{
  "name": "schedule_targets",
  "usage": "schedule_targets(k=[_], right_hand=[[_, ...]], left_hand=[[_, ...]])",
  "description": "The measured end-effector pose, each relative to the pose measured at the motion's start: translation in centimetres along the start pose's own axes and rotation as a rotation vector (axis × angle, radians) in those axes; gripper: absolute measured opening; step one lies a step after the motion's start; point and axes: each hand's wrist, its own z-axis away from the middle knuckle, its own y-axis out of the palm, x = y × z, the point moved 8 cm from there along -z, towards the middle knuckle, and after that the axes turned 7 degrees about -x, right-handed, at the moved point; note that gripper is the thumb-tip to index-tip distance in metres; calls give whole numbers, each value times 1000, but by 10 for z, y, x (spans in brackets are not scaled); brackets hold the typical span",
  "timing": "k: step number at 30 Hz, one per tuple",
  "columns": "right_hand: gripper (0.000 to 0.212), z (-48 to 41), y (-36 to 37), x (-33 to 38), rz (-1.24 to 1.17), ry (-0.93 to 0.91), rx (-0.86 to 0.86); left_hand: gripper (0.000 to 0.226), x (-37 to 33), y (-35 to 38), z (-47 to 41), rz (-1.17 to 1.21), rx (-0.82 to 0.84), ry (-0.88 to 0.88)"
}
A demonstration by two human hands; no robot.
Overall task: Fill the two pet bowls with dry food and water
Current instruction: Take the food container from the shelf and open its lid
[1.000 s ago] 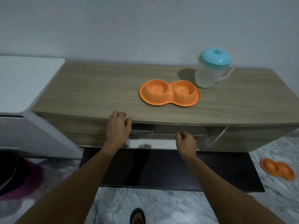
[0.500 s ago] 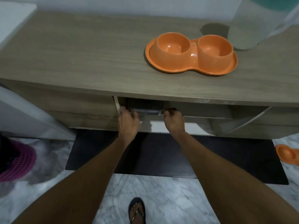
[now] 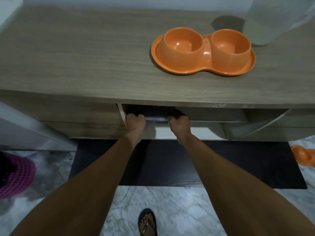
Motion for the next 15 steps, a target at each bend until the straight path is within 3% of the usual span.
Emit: schedule_targets(k=[5,9,15], right_hand=[[38,26,-19,-13,-19,60,-51],[24,69,-45,-17,-51,13,-36],[22,156,-102,-11,-40,0,5]], left_hand=[[26,9,-6,28,73,42,82],[28,25,-19,65,109,24,83],[29,37,-63,152,150,3,46]])
